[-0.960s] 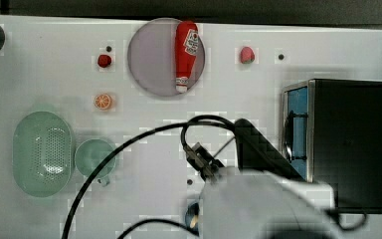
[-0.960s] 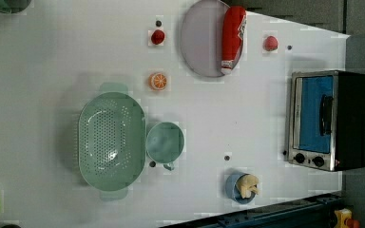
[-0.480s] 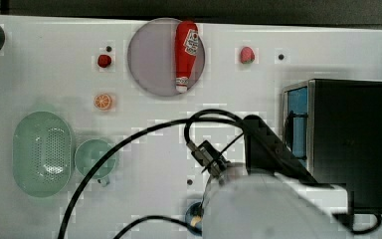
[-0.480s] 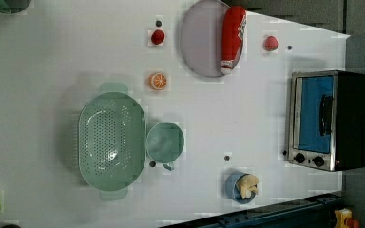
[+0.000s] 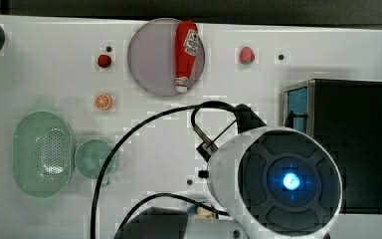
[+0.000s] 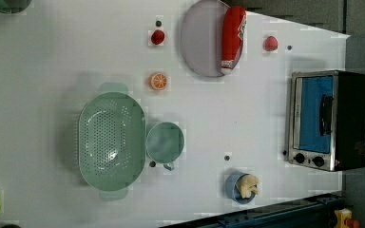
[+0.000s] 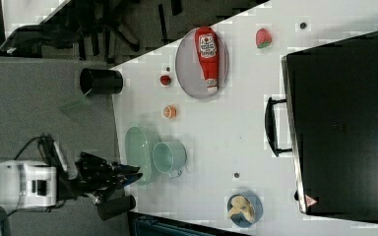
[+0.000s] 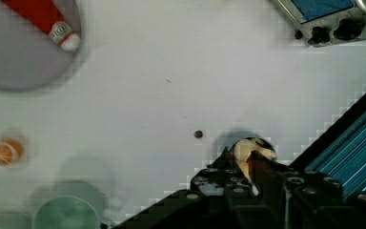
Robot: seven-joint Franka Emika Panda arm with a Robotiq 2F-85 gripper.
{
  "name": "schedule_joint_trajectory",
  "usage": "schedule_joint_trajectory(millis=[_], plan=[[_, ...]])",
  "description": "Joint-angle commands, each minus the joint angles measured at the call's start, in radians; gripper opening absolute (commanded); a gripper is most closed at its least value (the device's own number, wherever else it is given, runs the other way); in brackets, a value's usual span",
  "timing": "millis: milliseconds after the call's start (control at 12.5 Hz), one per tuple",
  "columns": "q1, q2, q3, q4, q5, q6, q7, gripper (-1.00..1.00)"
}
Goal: Flap open oven.
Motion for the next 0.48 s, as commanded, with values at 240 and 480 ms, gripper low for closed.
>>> schedule_joint_trajectory(millis=[240, 480], plan=[[-0.010, 0.008, -0.075, -0.051, -0.052, 0.162, -0.353, -0.65], [-0.011, 0.014, -0.140, -0.122, -0.054, 0.298, -0.557, -0.65]])
